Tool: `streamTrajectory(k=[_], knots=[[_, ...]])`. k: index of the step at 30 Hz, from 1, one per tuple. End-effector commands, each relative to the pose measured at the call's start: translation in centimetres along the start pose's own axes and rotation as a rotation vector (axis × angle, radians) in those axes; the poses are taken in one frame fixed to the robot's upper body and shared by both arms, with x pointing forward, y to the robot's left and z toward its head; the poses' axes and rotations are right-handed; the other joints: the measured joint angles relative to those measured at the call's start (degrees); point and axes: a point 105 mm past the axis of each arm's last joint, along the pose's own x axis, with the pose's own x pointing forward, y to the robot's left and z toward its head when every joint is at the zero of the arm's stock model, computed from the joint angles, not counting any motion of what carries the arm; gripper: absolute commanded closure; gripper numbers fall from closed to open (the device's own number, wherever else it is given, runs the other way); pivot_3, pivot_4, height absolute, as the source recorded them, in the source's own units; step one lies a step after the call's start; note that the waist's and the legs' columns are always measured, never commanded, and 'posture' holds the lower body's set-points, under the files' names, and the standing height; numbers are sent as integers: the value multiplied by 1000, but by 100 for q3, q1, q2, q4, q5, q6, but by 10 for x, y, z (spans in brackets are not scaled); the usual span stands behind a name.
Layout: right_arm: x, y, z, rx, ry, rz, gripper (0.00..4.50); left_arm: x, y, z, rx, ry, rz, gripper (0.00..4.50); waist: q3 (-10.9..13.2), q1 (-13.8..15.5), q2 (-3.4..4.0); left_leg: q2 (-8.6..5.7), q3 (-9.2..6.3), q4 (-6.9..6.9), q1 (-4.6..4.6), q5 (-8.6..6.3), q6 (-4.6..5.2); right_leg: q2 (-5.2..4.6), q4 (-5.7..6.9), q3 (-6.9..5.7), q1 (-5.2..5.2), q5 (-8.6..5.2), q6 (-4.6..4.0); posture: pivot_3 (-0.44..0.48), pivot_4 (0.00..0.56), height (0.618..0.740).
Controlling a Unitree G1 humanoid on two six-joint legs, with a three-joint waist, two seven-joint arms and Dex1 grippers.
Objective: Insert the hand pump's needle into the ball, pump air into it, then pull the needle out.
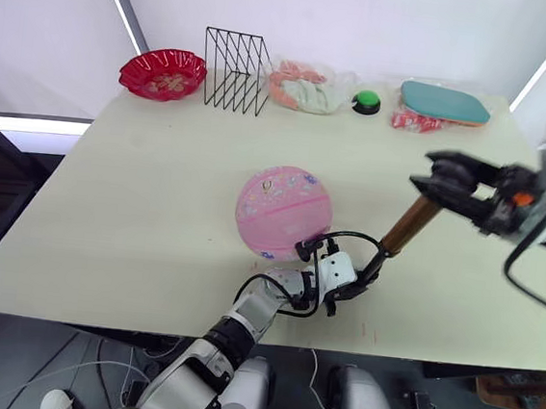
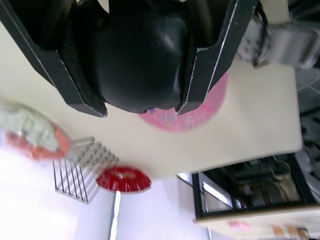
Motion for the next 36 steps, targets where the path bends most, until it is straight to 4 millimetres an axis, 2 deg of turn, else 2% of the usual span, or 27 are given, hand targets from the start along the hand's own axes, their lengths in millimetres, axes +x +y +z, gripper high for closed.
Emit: streamTrajectory(k=[1, 5, 7, 10, 12, 16, 19, 22, 26, 27, 29, 33, 35, 36], knots=[[15, 13, -85, 115, 159, 48, 2816, -8, -13, -48, -109, 168, -5, 3554, -18, -28, -1, 2, 1, -1, 6, 0, 0, 1, 0, 0, 8, 0, 0, 0, 150, 740], [28, 28, -141, 133, 246, 79, 2816, -10, -11, -48, -108, 170, 3, 3554, -37, -137, -27, 18, -2, -33, 85, -3, -4, -4, -2, 9, 91, -21, -20, 0, 150, 740], [29, 35, -153, 138, 265, 97, 2816, -11, -10, -48, -112, 169, 9, 3554, -61, -156, -8, 34, -10, -36, 92, -7, -11, -4, -2, 8, 99, -22, -20, 0, 150, 740], [28, 41, -160, 106, 282, 124, 2816, -12, -9, -48, -117, 167, 14, 3554, -74, -156, 8, 40, -13, -40, 94, -3, -5, 4, -2, 6, 98, -22, -20, 0, 150, 740], [31, 37, -142, 79, 234, 119, 2816, -13, -9, -49, -117, 170, 12, 3554, -86, -150, 11, 39, -12, -42, 95, -3, -5, 8, -2, 7, 97, -22, -19, 0, 150, 740], [27, 17, -89, -4, 133, 77, 2816, -13, -10, -52, -121, 175, 11, 3554, -77, -133, 30, 34, -14, -43, 91, -2, -5, 11, -2, 7, 81, -20, -17, 0, 150, 740], [22, 14, -64, -23, 98, 73, 2816, -13, -12, -52, -121, 176, 6, 3554, -46, -107, 38, 18, -14, -41, 88, -2, -5, 7, -3, 5, 71, -10, 0, 0, 150, 740], [13, 17, -15, -20, 11, 109, 2816, -12, -13, -52, -117, 175, -3, 3554, 26, -68, 76, 10, -15, -40, 76, -2, -4, -10, -6, 4, 62, -8, 4, 0, 150, 740], [-5, 13, 38, -63, -31, 110, 2816, -10, -12, -51, -111, 176, -13, 3554, 44, -7, 72, -2, -5, -32, 34, -1, -2, -16, -9, 6, 25, -6, 5, 0, 150, 740], [-8, 12, 46, -70, -34, 106, 2816, -10, -12, -51, -111, 177, -13, 3554, 48, 1, 78, -3, -3, -15, -8, 0, -1, -16, -8, -4, -9, -3, 4, 0, 150, 740], [-17, 12, 59, -70, -32, 109, 2816, -9, -13, -51, -110, 176, -16, 3554, 55, 16, 83, -4, 0, -4, -35, 0, -1, -17, -2, -1, -33, 2, -2, 0, 150, 740], [-25, 10, 80, -56, -50, 81, 2816, -7, -14, -52, -110, 173, -21, 3554, 67, 35, 67, -11, -8, 4, -47, 0, 0, -17, -4, -11, -32, 4, -1, 0, 150, 740], [-24, 10, 81, -8, -69, 80, 2816, -7, -14, -51, -109, 172, -21, 3554, 72, 34, 63, -9, -5, 8, -47, 0, 1, -18, -4, -10, -32, 4, -1, 0, 150, 740], [-21, 11, 70, 4, -37, 87, 2816, -7, -14, -51, -108, 171, -21, 3554, 73, 37, 61, -7, -6, 10, -47, 0, 1, -18, -4, -10, -32, 4, -1, 0, 150, 740]])
